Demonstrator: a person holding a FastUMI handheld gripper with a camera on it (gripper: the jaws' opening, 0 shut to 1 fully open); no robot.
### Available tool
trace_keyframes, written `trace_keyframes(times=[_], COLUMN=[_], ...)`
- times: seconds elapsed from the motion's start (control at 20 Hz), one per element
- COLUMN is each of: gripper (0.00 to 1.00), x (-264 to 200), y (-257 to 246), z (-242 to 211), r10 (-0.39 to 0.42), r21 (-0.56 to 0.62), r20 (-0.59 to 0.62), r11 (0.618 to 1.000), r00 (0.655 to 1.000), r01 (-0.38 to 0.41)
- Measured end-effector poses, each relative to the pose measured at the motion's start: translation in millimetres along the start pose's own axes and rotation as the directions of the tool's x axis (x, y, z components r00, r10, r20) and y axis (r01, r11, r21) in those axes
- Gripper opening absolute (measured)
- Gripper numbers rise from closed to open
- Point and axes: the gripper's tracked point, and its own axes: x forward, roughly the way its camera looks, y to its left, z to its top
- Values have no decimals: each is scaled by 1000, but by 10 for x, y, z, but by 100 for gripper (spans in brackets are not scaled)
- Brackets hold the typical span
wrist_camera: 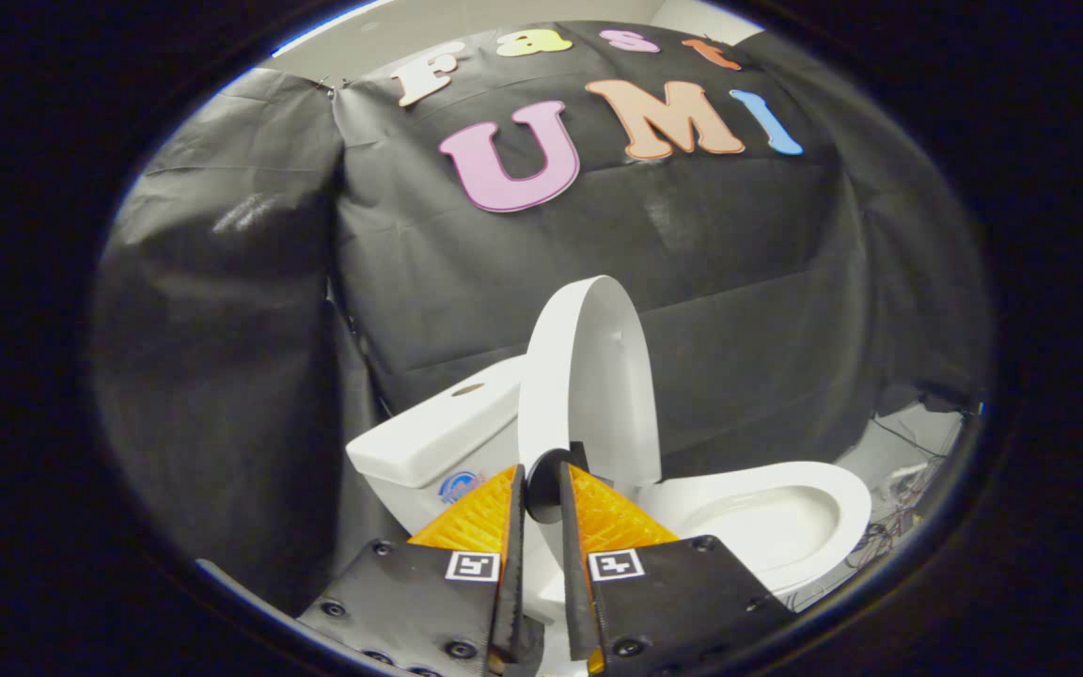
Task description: Open the toilet lid.
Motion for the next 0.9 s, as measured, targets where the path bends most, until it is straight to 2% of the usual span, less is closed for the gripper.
trace_keyframes(times=[0.35, 0.55, 0.7, 0.8, 0.9], gripper=[21, 21, 21, 21, 30], x=[236, 281, 261, 252, 216], y=[392, 465, 436, 493, 517], z=[-123, -139, -101, -68, 111], r10=[97, 95, 63, 83, 84], r21=[18, -12, -70, -84, -85], r20=[-26, -45, -45, -40, 6], r11=[995, 995, 995, 993, 993], r00=[995, 994, 997, 996, 996], r01=[-96, -96, -66, -86, -83])
